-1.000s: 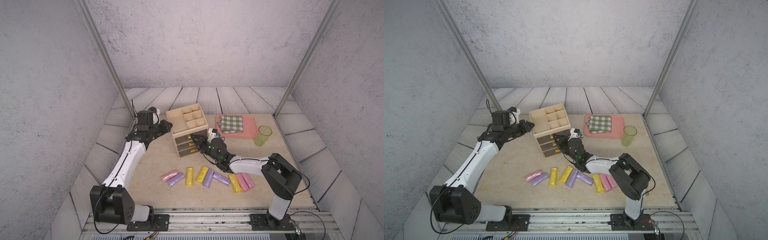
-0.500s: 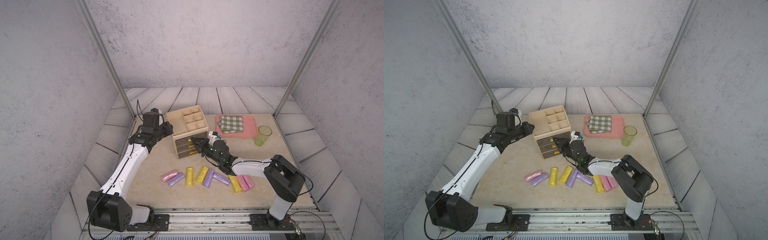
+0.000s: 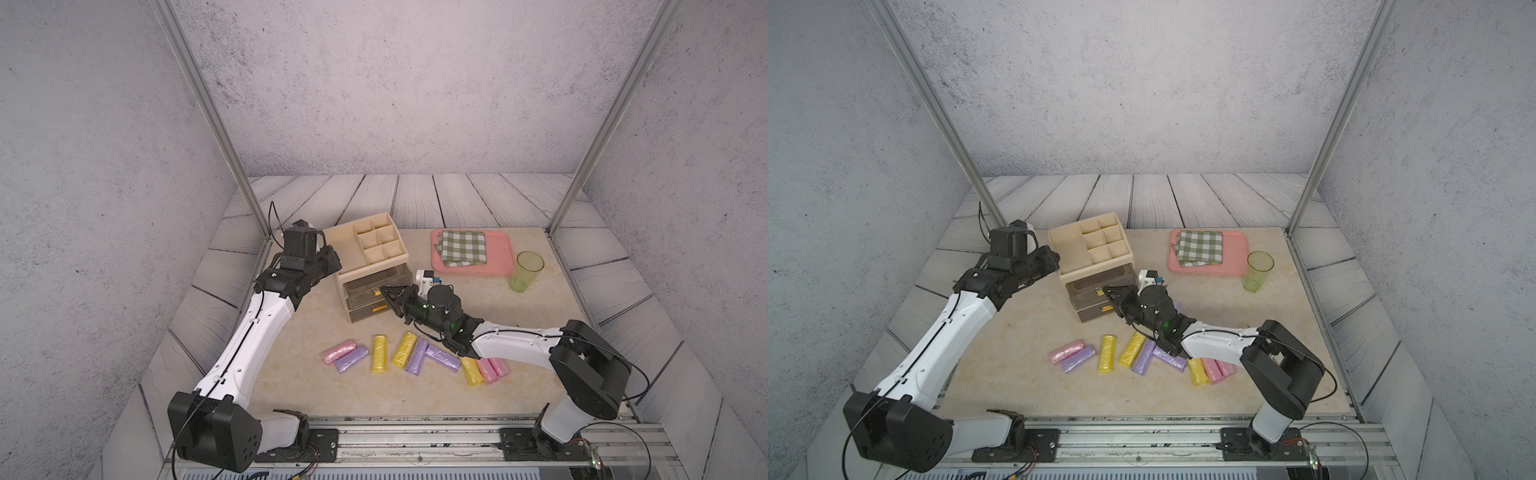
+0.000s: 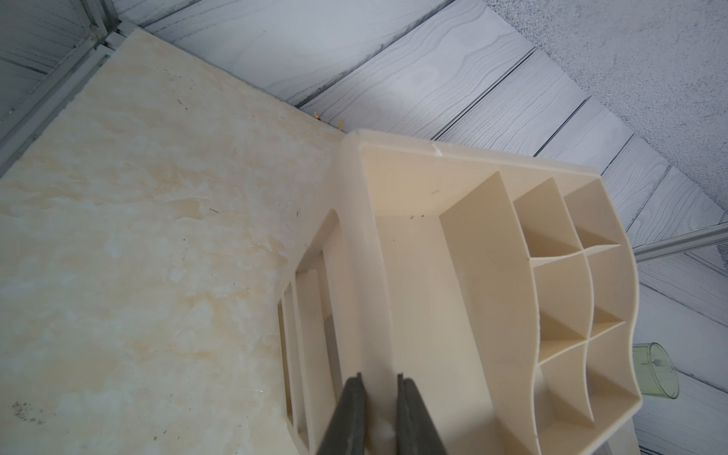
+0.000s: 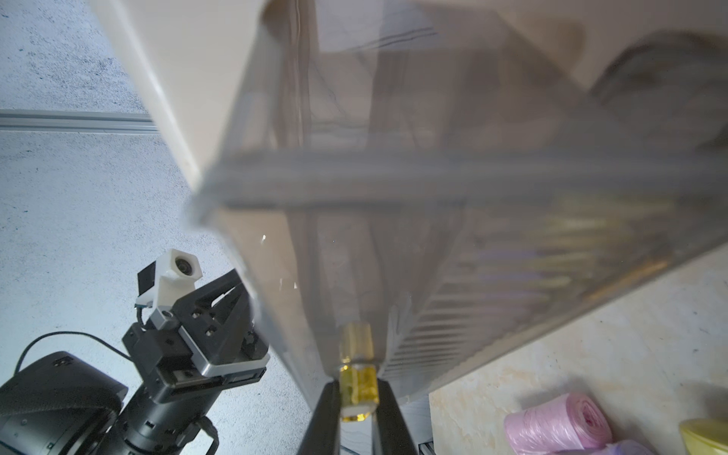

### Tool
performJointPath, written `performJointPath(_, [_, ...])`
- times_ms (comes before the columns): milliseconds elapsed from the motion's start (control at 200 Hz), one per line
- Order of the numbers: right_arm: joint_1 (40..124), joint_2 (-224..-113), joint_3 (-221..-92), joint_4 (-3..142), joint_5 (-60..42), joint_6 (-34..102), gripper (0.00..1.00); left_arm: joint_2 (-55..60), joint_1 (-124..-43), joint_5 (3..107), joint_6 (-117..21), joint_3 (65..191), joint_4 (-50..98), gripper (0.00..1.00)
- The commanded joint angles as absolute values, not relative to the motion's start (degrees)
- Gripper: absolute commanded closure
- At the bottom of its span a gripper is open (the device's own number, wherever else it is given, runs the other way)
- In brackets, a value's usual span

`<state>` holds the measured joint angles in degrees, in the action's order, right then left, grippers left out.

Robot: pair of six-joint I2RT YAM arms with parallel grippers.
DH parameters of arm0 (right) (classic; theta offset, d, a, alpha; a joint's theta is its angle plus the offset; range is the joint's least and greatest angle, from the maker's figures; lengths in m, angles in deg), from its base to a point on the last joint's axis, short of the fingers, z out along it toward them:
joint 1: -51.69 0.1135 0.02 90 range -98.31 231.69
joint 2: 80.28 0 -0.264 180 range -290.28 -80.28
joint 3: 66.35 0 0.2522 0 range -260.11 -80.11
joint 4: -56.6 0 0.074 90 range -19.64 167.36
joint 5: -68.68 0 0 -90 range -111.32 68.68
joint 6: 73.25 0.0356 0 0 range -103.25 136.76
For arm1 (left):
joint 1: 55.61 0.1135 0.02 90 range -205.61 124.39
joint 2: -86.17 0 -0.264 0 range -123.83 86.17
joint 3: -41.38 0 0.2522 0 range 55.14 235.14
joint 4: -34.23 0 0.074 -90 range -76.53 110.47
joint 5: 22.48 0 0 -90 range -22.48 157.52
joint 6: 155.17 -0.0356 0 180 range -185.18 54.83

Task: Sort the rolls of trash bags by color and place them into the drawer
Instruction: Open the drawer in the storage box.

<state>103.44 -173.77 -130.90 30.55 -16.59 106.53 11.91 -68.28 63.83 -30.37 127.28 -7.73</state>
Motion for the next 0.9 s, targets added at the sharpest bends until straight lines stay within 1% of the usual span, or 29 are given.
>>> performJointPath(0, [104.5, -171.1, -129.61, 34.33, -14.39, 104.29, 1.0, 12.54, -68.18, 66.9, -30.39, 128.62, -6.25, 1.0])
performJointPath(380, [107.21, -169.16, -122.51, 28.12, -14.46, 109.01, 1.0, 13.3, -68.27, 68.66, -30.02, 128.0, -5.46, 1.0])
performJointPath(726, [110.11, -162.05, -119.84, 32.18, -17.74, 107.71, 1.0, 13.82, -68.27, 68.4, -29.41, 126.52, -4.12, 1.0])
performJointPath(896, [111.06, -160.76, -119.49, 33.71, -18.68, 107.02, 1.0, 13.93, -68.36, 68.07, -29.4, 126.15, -3.79, 1.0])
